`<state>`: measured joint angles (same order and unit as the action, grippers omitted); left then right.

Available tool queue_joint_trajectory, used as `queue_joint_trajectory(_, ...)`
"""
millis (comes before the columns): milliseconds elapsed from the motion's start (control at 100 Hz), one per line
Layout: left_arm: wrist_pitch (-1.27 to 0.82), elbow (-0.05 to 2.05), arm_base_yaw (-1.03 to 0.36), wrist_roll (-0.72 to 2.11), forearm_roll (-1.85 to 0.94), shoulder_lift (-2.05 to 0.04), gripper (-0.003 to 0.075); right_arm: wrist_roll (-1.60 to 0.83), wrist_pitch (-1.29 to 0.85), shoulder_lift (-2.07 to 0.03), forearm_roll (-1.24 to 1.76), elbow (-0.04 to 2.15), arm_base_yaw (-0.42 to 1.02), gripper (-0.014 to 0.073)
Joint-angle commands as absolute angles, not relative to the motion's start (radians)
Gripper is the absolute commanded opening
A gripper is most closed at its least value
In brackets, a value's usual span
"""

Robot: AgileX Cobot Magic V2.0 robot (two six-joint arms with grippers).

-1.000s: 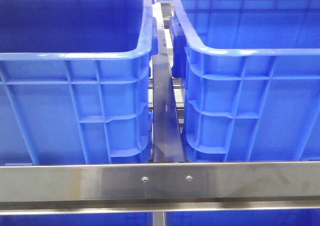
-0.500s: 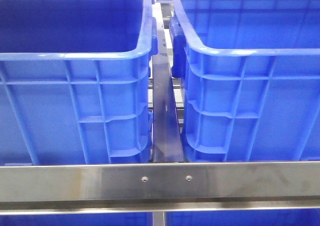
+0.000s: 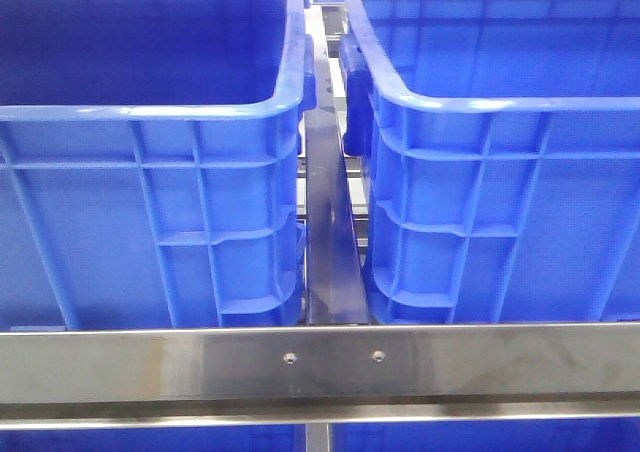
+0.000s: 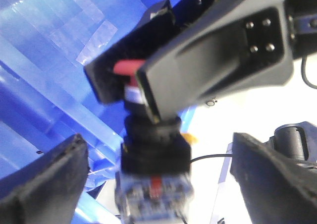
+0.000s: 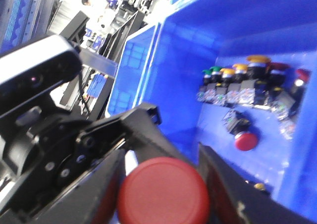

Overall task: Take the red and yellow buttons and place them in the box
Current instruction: 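Carry the red button with the right gripper over the empty bin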

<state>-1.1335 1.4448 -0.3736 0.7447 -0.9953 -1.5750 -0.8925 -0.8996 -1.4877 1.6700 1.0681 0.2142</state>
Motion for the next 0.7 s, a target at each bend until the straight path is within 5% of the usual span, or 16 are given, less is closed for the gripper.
queue_joint_trajectory(0, -1.121, 1.474, -0.382, 0.748, -1.073, -1.535, 0.0575, -0.914, -0.934, -1.456, 1.730, 1.110, 0.158, 0.0274)
queue_joint_trajectory(280, -1.121, 1.474, -0.382, 0.748, -1.081, -1.535, 0.0575, -1.197, -0.824, -1.456, 1.702, 1.137, -0.004, 0.0274)
queue_joint_trajectory(690, -1.121, 1.474, -0.382, 0.748, -1.082, -1.535, 0.0575, -1.770, -0.405, -1.504, 1.738, 1.137, 0.005, 0.0274)
